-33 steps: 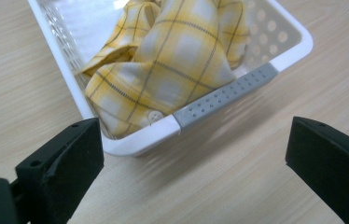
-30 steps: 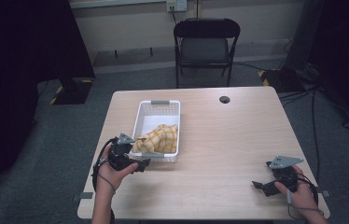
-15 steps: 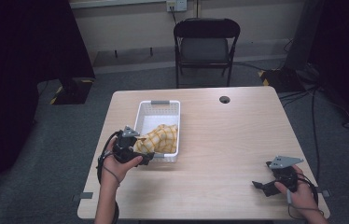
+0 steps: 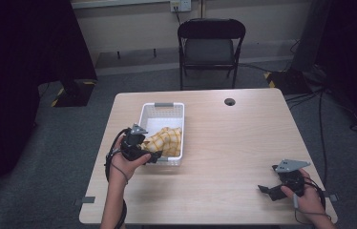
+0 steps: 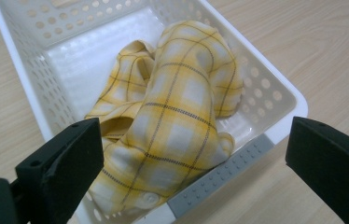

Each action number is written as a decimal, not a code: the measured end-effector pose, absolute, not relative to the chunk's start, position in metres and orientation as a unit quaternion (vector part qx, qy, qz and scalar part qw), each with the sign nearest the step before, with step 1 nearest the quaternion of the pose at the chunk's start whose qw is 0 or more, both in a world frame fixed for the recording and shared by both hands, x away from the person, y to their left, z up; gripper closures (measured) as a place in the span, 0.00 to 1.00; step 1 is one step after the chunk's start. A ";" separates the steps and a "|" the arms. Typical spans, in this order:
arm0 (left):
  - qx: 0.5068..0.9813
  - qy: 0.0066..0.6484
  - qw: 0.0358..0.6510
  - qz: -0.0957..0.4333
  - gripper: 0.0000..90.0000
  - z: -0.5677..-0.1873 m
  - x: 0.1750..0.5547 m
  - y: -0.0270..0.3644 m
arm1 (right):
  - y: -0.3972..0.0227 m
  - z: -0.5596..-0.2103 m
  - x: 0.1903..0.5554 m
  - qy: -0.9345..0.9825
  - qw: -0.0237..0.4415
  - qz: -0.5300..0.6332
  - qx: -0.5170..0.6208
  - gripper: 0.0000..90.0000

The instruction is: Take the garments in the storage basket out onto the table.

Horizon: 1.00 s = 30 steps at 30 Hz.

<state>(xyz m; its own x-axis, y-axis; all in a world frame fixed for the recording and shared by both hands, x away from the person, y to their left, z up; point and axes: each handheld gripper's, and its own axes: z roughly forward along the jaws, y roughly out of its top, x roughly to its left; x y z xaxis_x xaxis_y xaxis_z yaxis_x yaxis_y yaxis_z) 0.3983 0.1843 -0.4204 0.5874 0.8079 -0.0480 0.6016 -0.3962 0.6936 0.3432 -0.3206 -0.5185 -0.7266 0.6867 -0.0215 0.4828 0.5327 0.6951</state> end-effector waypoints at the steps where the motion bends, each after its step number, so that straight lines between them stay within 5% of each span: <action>1: 0.822 0.429 0.344 0.148 0.04 -0.421 0.399 0.184 | -0.321 -0.518 0.343 0.863 0.148 0.345 0.339 0.00; 30: 0.824 0.431 0.339 0.141 0.04 -0.440 0.427 0.170 | -0.321 -0.518 0.343 0.863 0.148 0.345 0.339 0.00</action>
<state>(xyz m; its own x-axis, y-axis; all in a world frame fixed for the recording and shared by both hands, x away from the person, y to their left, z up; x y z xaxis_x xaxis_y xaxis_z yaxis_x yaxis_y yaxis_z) 0.4269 0.1702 -0.4397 0.5885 0.8062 -0.0599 0.6154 -0.3987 0.6799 0.3432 -0.3206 -0.5185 -0.7266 0.6867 -0.0216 0.4827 0.5327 0.6951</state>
